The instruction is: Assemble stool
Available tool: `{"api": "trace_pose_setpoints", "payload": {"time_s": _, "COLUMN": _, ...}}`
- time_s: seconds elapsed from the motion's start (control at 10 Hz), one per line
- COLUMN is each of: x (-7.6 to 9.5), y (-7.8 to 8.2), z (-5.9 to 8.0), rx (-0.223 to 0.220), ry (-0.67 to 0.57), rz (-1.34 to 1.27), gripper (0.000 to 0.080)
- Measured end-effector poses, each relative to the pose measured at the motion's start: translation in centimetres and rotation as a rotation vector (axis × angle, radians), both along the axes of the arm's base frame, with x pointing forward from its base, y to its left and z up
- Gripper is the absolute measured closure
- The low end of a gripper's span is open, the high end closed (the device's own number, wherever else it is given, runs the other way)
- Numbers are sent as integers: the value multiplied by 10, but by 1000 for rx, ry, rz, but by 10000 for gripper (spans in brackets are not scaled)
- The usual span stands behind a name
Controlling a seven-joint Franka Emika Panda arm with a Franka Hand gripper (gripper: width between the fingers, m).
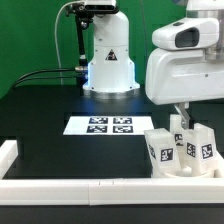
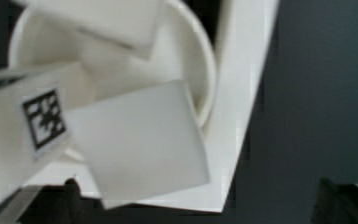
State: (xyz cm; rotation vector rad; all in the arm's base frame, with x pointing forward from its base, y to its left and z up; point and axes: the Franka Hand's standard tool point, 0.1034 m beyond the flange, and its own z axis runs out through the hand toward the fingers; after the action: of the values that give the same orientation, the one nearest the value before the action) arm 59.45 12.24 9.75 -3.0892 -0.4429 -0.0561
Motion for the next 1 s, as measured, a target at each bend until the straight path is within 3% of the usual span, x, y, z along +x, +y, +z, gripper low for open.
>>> {"api": "trace_pose_setpoints", "payload": {"time_s": 0.6, "x": -2, "y": -8, "z": -21, "rx": -26, "ry": -30, "rz": 77, "gripper": 150}}
{"api": "trace_pose_setpoints", "payload": {"time_s": 0.8, "x": -2, "y": -9, "z": -21, "rx": -25, "ry": -29, "rz": 64, "gripper": 411}}
{"api": "trace_pose_setpoints", "payload": {"time_s": 0.9, "x": -2, "y": -9, "z": -21, "rx": -25, "ry": -29, "rz": 64, "gripper": 411}}
{"api": "trace_pose_setpoints", "payload": {"time_s": 1.0, "x": -2, "y": -9, "z": -21, "rx": -25, "ry": -29, "rz": 60, "gripper": 466}}
